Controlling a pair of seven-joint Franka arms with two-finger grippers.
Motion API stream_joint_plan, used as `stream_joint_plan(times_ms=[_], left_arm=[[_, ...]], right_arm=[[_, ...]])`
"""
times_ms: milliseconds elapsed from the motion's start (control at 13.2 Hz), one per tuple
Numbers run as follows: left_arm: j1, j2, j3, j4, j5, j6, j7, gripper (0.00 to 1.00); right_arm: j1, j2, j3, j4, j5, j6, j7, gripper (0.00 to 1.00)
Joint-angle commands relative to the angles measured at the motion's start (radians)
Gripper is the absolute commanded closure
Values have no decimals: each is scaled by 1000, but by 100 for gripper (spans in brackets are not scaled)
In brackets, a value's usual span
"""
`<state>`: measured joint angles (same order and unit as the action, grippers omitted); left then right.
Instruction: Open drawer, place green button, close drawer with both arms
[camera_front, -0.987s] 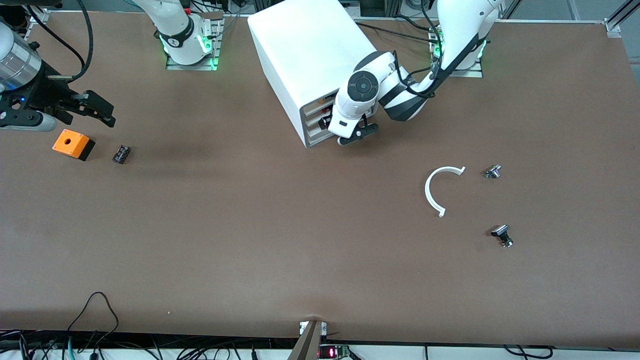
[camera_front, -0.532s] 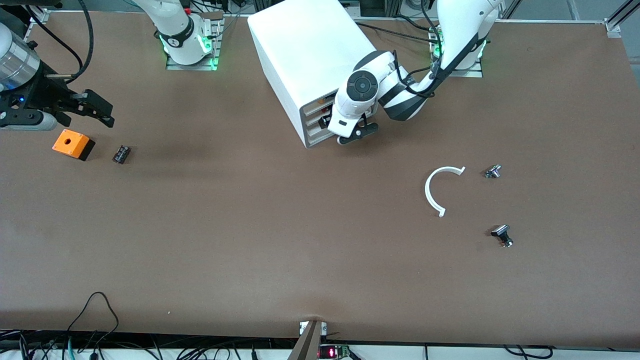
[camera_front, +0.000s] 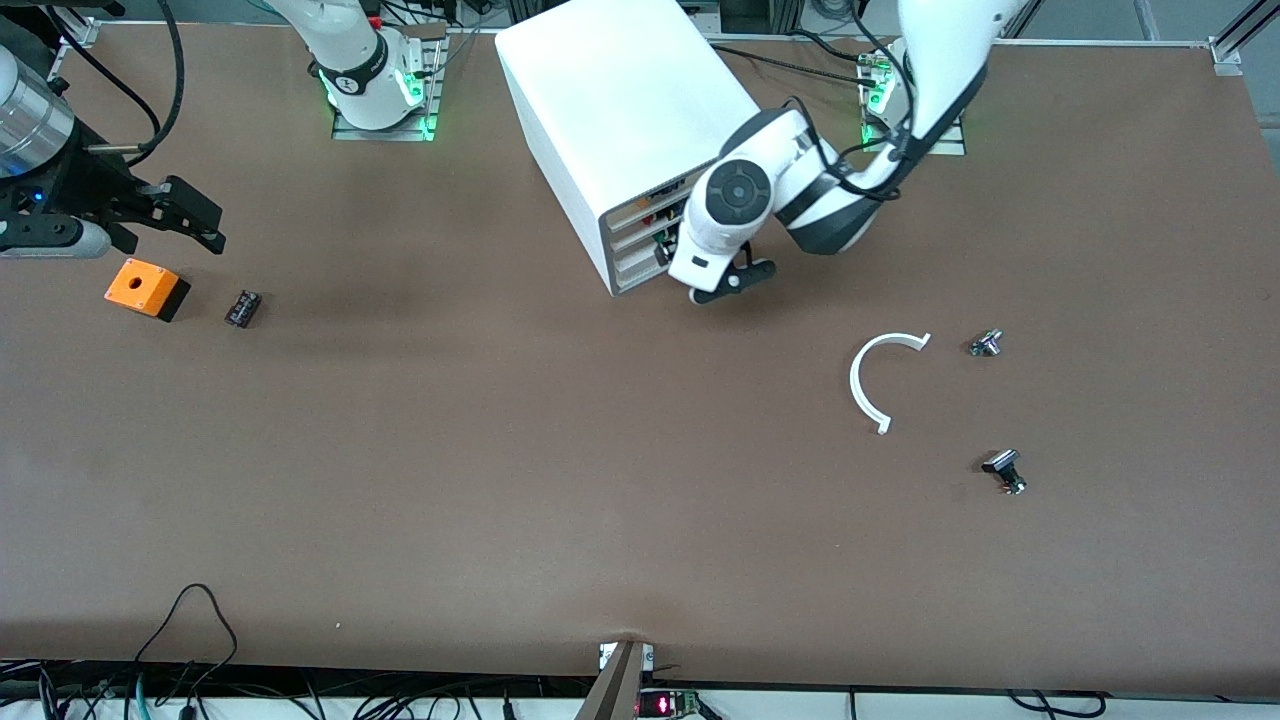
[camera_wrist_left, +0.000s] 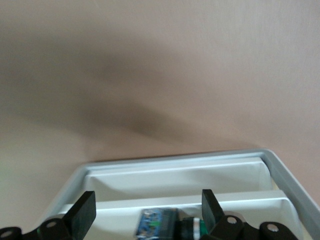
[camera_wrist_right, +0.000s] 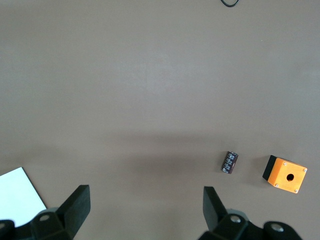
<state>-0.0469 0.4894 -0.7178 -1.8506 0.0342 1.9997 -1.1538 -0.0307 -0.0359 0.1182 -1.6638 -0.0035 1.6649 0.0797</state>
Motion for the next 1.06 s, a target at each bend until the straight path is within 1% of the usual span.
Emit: stream_joint_plan(times_ms=[0,76,152,304,380,456,608,835,987], left_arm=[[59,-22,-3,135,39,-210,116,6],[67,-23,-6,181,102,-276,155,6],[77,-23,-6,247,151,-362,214,6],[97,-35,-8,382,191,-516,340,3],[119,-41,-6,455,193,-582,406,3],[155,-54,-11,506,193,-620,461,2],[257,-71,-20,557,187,-633,610,2],[358,-72,-19,651,187,-650,860,2],[380,-90,7,674,179,-662,984,2]], right_arm=[[-17,-10,12,2,2,-2,-11,0],[-17,-10,12,2,2,-2,-9,0],[-17,-10,12,2,2,-2,-9,0],[-17,-10,14,2,2,-2,-14,0],[-17,-10,14,2,2,-2,-17,0],[-17,-10,14,2,2,-2,-18,0],[-17,-10,14,2,2,-2,-18,0],[-17,-10,14,2,2,-2,-18,0],[-17,-10,14,2,2,-2,-18,0]])
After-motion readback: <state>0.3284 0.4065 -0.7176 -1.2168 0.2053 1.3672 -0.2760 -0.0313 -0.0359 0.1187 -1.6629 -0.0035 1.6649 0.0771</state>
